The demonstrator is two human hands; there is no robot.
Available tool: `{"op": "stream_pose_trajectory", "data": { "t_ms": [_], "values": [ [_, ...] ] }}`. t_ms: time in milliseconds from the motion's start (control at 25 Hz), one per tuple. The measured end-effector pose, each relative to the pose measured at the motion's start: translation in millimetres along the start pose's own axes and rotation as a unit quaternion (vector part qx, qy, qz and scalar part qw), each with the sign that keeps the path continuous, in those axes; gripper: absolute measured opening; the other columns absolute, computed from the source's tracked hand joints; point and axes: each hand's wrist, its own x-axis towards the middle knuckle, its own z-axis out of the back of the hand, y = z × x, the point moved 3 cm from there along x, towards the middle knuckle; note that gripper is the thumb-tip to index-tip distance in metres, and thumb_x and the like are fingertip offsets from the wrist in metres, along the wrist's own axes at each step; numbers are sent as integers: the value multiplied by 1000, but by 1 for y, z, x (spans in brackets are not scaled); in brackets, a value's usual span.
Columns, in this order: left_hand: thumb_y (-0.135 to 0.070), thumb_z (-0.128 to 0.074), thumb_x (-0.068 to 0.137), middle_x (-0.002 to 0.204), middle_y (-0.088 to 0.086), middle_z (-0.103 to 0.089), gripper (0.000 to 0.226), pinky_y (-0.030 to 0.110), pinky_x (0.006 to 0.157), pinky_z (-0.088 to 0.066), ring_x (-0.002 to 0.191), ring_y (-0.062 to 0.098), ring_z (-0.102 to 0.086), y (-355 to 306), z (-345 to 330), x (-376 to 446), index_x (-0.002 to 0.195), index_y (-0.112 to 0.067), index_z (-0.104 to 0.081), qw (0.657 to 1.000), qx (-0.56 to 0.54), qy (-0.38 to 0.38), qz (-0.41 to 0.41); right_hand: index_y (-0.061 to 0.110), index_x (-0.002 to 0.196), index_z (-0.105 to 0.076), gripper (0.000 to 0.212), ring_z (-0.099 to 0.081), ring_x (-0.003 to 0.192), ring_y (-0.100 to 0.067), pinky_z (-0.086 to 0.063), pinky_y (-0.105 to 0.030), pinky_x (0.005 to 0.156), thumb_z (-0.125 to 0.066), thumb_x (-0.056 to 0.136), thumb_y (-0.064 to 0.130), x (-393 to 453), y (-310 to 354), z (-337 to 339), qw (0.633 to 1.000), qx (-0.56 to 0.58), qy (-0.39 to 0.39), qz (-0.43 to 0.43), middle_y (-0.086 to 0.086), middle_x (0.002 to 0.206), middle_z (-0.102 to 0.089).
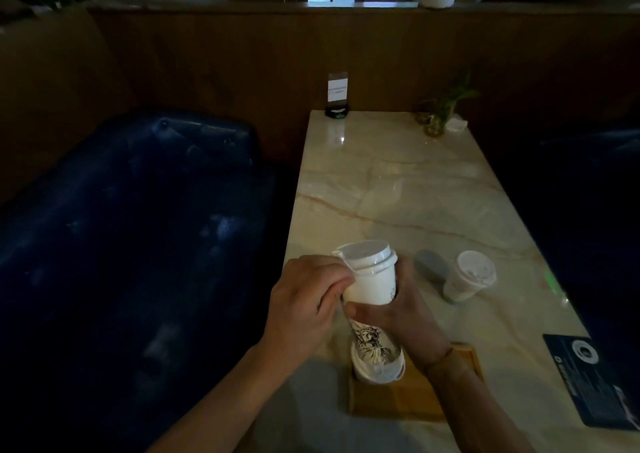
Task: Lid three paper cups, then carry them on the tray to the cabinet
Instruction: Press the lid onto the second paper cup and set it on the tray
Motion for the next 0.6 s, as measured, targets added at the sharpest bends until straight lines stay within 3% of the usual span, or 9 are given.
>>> {"op": "stream_pose_trajectory", "data": {
  "t_ms": [80,160,240,400,600],
  "values": [
    [-11,-66,92,98,-3,-71,9,27,87,-50,98,9,-63,-2,-4,4,98,-17,-66,1000,8,-8,-21,12,126,-44,87,-67,94,0,-56,-20,75,-95,54,13,2,0,-7,999,-24,-33,22,2,112,-65],
    [-13,-65,93,96,1,-73,8,26,87,-49,96,12,-64,-6,-9,9,100,-17,-66,999,26,-17,-38,12,127,-47,84,-67,100,-10,-57,-31,83,-93,57,17,0,-1,-12,996,-28,-79,39,-2,116,-66],
    [-15,-66,93,96,3,-73,7,26,85,-49,95,12,-65,-9,-10,11,98,-13,-71,998,45,-26,-43,13,128,-47,83,-66,100,-10,-56,-30,83,-91,58,17,-2,0,-14,993,-14,-108,54,0,116,-66],
    [-20,-71,92,97,0,-73,10,31,82,-51,94,11,-66,-13,-5,13,93,-11,-76,997,48,-40,-40,14,123,-52,75,-68,97,-6,-54,-16,76,-91,60,11,-5,2,-10,992,23,-98,77,3,111,-69],
    [-28,-76,88,101,-7,-67,15,25,86,-50,102,1,-58,-22,-1,20,97,-18,-68,996,21,-71,-46,15,120,-57,76,-70,96,-8,-55,-17,73,-85,51,33,-13,8,-6,993,76,-73,56,2,106,-74]
  ]
}}
